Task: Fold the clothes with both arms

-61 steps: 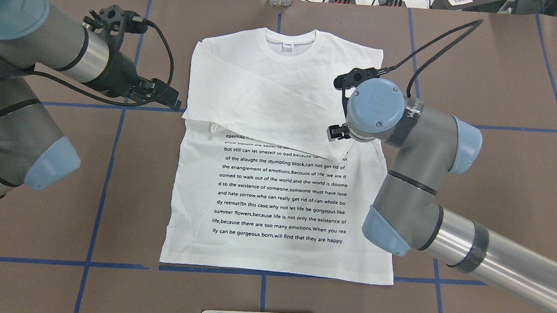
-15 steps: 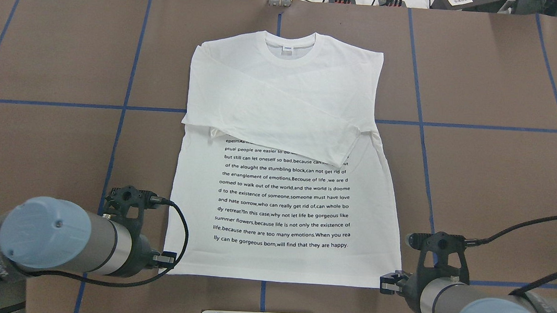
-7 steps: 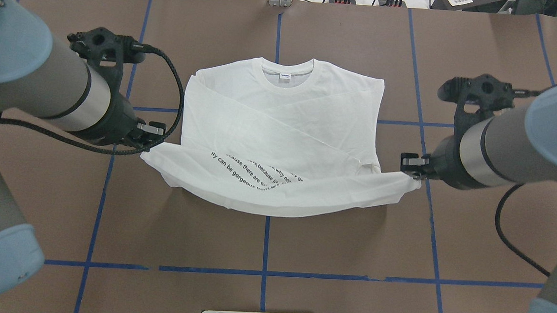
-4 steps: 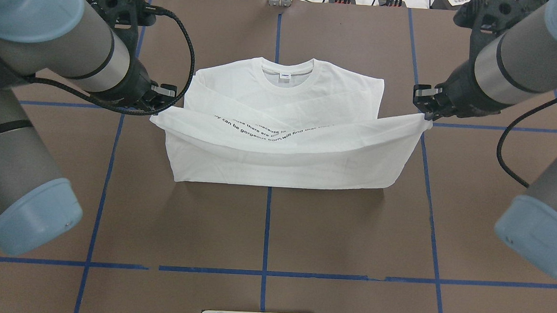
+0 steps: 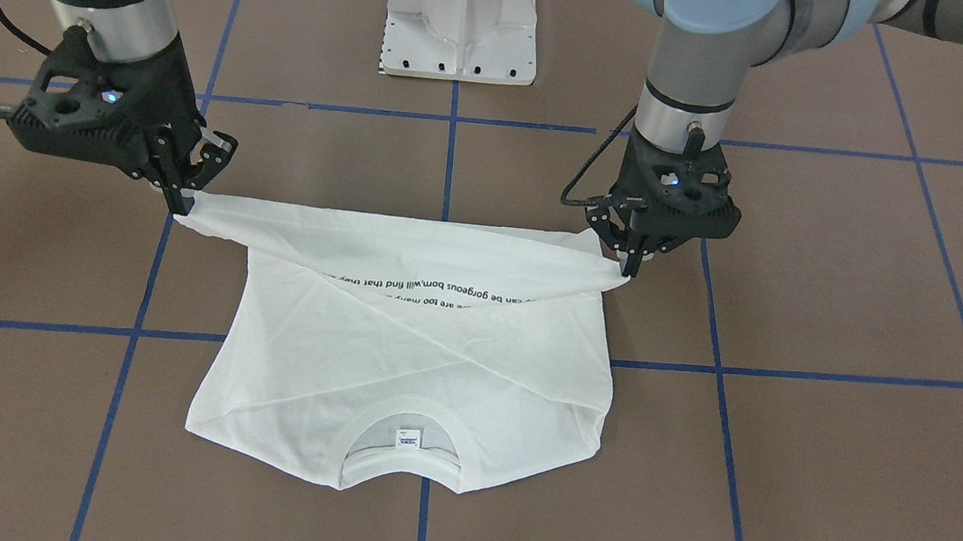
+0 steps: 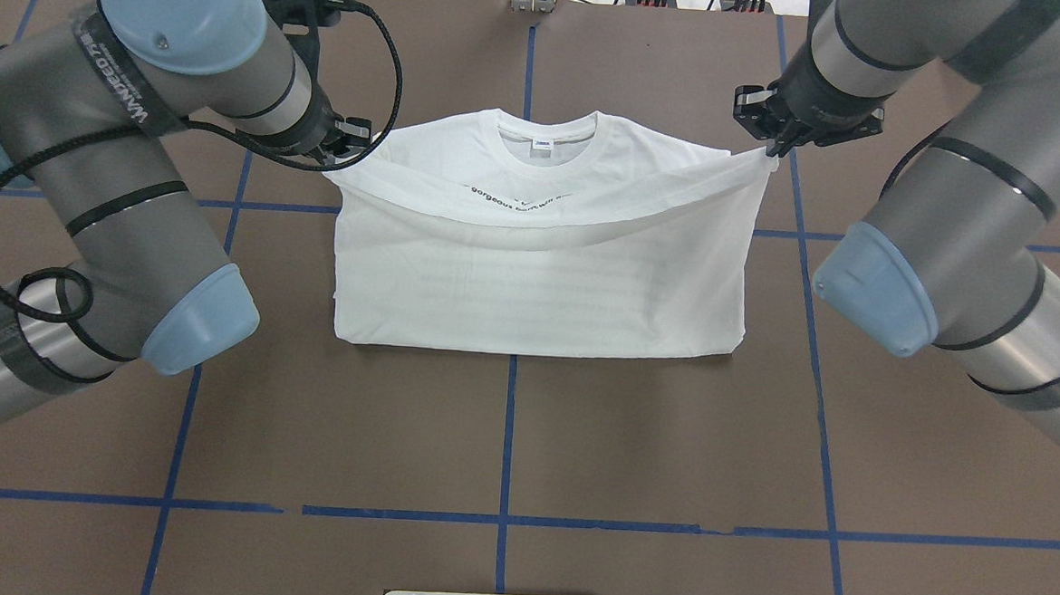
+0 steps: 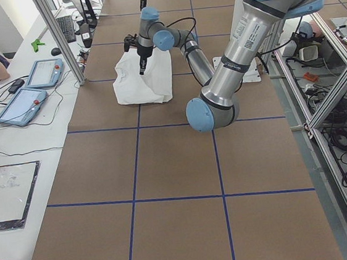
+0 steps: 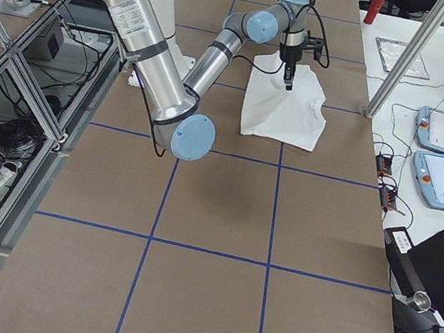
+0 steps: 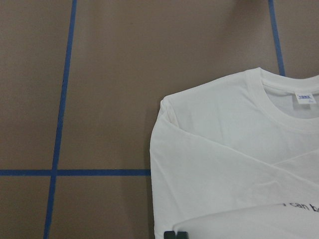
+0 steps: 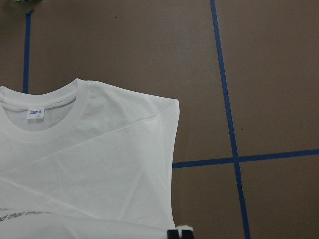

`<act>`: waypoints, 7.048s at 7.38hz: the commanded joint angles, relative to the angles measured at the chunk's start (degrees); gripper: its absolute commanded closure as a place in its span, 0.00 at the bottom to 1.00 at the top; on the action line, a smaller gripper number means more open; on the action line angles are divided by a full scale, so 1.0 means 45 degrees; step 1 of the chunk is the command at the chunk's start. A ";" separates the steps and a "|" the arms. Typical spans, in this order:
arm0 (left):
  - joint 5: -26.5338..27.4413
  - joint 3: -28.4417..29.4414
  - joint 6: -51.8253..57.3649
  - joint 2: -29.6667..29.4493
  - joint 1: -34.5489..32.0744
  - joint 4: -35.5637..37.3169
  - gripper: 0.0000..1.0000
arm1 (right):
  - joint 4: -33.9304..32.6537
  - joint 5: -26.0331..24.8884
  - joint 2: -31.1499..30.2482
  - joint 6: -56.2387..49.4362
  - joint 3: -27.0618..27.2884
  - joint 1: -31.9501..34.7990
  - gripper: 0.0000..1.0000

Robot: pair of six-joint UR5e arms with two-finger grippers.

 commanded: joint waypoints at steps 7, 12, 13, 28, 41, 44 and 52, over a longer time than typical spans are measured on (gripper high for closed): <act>0.0130 0.6105 0.0729 -0.1354 -0.0347 -0.4640 1.00 | 0.4624 -0.1087 0.1203 -0.0460 -0.6131 -0.0827 1.00; -0.1354 0.3306 0.1315 0.1098 -0.0364 -0.5557 0.00 | 0.4647 -0.0641 0.0582 -0.1941 -0.5745 -0.0340 0.00; -0.1394 0.2269 0.1160 0.1900 -0.0209 -0.5577 0.00 | 0.4705 -0.0579 0.0288 -0.2176 -0.5473 -0.0319 0.00; -0.1237 0.2053 0.3959 0.4175 -0.0705 -0.5460 1.00 | 0.5018 -0.0637 0.0148 -0.1964 -0.5197 -0.0495 0.00; -0.2370 0.5638 0.5848 0.1673 -0.3548 -0.6358 0.00 | 0.5116 -0.3680 0.3227 0.9428 -0.6670 -0.5082 0.05; -0.2449 0.5346 0.5106 0.1752 -0.3218 -0.6475 0.00 | 0.6130 -0.4347 0.3976 1.0555 -0.8340 -0.5435 0.21; -0.2410 0.5325 0.4832 0.1811 -0.3040 -0.6514 0.00 | 0.6054 -0.4387 0.3918 1.0146 -0.8322 -0.5477 1.00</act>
